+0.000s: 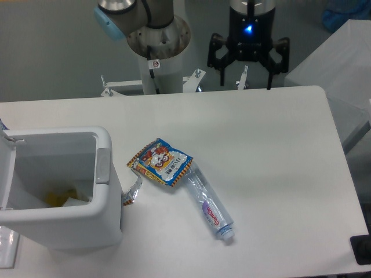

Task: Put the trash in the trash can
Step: 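Move the gripper down toward the clear plastic water bottle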

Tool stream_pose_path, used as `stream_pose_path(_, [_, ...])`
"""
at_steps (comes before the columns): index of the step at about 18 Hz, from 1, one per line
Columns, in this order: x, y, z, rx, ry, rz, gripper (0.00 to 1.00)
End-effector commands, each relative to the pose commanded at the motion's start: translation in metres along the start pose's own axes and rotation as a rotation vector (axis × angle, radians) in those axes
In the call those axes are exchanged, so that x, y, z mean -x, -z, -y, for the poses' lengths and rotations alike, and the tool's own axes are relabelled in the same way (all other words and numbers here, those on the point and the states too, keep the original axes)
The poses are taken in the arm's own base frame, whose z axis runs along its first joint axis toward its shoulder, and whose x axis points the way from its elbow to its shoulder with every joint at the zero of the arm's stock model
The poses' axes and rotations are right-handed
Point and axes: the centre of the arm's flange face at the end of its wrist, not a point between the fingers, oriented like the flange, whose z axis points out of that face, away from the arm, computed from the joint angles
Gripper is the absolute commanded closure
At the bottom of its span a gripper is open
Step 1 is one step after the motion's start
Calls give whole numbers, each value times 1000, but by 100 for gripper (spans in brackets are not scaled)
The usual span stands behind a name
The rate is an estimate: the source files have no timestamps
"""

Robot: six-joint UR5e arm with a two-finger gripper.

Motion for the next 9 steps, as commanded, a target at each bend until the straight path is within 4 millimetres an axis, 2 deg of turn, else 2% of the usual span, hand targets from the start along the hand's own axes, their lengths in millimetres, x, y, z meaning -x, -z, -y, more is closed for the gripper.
stream_pose_path(4, [0,-5,2,3,7,-8,0])
stream_pose_path(9, [9,-48,12,54,4,-63,0])
